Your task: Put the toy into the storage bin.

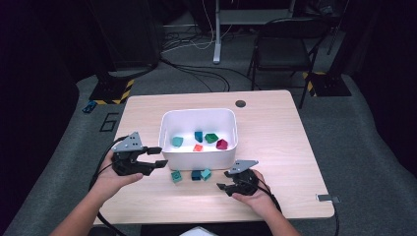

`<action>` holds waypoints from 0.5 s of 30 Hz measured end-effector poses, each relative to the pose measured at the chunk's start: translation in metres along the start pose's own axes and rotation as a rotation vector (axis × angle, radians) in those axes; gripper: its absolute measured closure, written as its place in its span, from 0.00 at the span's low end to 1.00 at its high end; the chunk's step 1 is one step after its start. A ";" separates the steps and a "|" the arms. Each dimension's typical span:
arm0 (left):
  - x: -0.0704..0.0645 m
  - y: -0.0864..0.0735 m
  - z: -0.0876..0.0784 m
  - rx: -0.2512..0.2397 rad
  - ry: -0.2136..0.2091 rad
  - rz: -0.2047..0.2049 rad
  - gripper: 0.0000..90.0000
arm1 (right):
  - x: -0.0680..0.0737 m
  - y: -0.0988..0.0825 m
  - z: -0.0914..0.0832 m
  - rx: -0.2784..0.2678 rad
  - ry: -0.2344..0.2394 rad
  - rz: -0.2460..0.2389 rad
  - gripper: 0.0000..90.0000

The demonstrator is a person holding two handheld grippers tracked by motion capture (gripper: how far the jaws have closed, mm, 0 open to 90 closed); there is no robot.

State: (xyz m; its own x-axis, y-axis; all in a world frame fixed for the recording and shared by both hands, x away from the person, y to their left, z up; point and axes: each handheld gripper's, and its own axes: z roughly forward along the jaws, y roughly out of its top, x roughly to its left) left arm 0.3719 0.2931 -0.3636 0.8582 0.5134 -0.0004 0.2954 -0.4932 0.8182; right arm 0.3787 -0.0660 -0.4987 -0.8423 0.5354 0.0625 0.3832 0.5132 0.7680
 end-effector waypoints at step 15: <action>0.006 -0.066 0.031 0.044 -0.011 -0.057 0.53 | 0.001 0.000 0.000 0.000 0.001 0.008 0.50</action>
State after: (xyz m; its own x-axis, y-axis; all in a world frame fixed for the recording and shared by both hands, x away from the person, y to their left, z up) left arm 0.3702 0.3068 -0.4353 0.8436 0.5343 -0.0530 0.3622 -0.4935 0.7907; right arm 0.3781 -0.0652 -0.4987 -0.8395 0.5390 0.0687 0.3898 0.5093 0.7672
